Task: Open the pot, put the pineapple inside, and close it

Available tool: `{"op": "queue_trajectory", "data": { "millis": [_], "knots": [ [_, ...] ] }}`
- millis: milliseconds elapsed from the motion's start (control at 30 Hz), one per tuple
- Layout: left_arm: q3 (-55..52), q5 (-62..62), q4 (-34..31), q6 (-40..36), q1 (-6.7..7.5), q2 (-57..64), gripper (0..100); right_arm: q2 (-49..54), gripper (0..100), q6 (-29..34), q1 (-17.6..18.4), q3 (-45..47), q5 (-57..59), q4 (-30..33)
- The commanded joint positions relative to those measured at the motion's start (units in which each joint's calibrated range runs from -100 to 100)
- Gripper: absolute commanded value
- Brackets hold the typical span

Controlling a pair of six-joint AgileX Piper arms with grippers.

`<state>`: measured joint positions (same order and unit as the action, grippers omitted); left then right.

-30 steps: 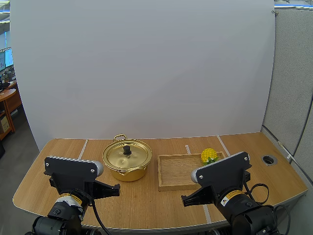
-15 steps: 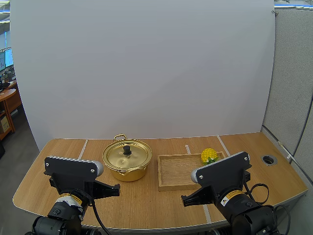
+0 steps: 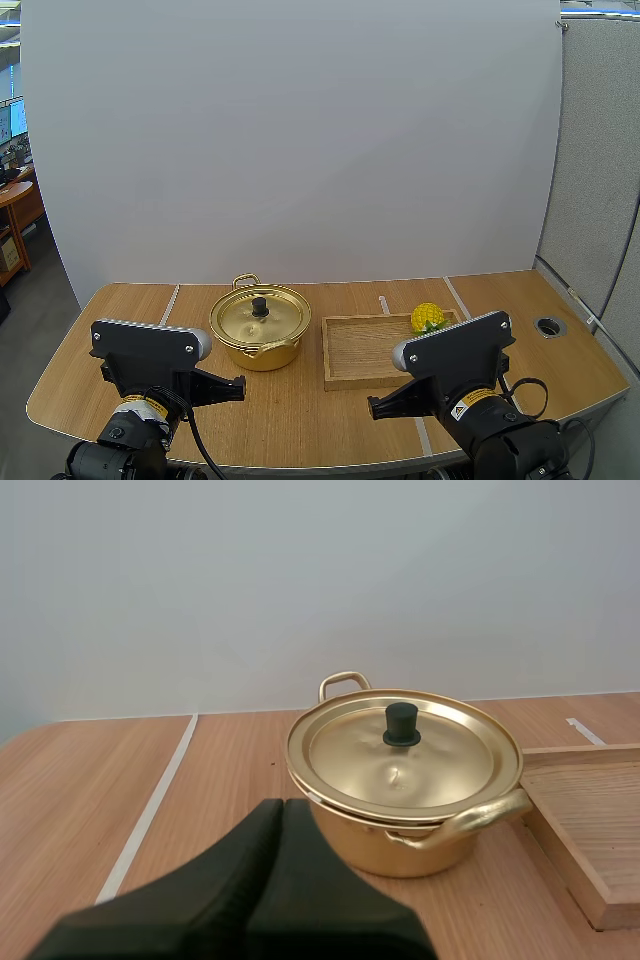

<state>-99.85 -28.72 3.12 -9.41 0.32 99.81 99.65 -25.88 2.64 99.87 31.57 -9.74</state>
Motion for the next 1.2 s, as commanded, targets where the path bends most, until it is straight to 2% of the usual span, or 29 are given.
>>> {"op": "queue_trajectory", "data": {
  "millis": [0, 267, 600, 900, 1167],
  "knots": [
    [-0.15, 1.26, -0.44, -0.14, -0.06, 0.19, 0, 0.35, 0, 0.17, -0.32, 0.13, -0.90, -1.97],
    [2.42, 0.19, -0.44, 0.06, -0.06, 0.19, 0, 0.35, 0, 0.17, -0.32, -1.55, -0.43, 0.62],
    [19.25, -14.17, -0.44, 0.06, -0.06, 0.19, 0, 0.35, 0, 0.17, -0.32, -18.03, 6.25, 2.70],
    [35.97, -36.20, -0.44, 0.06, -0.06, 0.19, 0, 0.35, 0, 1.33, -0.32, -32.74, 35.45, 3.24],
    [47.42, -53.49, -0.44, 0.06, -0.06, 0.19, 0, 0.35, 0, 1.33, -0.32, -40.62, 54.66, 3.24]
  ]
}}
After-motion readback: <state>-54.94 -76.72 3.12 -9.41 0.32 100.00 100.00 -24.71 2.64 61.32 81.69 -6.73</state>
